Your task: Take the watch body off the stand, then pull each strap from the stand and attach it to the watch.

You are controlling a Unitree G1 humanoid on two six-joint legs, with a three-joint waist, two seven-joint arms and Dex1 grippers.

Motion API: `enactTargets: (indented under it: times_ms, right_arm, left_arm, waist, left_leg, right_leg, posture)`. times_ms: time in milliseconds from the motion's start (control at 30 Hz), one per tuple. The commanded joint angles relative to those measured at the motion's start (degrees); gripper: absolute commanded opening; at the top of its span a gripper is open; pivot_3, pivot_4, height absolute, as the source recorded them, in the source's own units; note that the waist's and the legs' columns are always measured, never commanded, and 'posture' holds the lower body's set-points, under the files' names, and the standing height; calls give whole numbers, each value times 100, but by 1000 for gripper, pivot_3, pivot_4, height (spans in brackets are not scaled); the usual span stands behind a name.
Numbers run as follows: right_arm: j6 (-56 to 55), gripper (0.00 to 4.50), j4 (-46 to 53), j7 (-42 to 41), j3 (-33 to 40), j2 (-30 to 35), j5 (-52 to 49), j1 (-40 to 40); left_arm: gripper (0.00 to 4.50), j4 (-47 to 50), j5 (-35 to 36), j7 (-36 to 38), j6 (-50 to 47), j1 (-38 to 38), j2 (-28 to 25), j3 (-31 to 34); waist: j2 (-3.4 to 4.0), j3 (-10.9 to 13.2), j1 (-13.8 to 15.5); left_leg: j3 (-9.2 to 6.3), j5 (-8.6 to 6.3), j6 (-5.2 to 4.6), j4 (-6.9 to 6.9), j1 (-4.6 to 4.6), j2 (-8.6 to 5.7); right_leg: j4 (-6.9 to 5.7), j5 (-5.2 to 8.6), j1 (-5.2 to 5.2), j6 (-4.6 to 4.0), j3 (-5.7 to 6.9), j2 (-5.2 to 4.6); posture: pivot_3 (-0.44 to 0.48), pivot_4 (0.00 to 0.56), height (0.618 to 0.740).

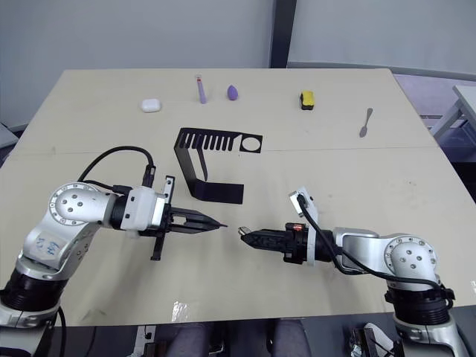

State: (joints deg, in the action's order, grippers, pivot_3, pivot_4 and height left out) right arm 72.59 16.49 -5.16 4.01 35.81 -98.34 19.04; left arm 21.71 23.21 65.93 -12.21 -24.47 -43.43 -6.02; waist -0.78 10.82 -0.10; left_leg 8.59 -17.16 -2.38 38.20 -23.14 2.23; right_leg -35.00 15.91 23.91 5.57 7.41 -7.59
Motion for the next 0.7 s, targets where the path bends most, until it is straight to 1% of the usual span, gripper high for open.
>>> enactTargets:
  times_ms: [33,700]
  right_arm:
    - [-176,1525,207,60,-110,126,-248,-7]
    - [-626,1525,378,133,-525,433,-472,-96]
  left_arm:
    - [0,143,-96,-52,34,12,10,-40]
    - [0,63,-285,-109,-26,-97,103,-210]
  waist:
    - [0,0,1]
    - [0,0,7]
  left_leg:
    - [0,0,0,0,0,0]
    - [-1,1,-2,4,-1,0]
  right_leg:
    - [0,0,0,0,0,0]
    - [1,0,0,1,-1,-3]
  posture:
    - [0,150,740]
    - [0,150,740]
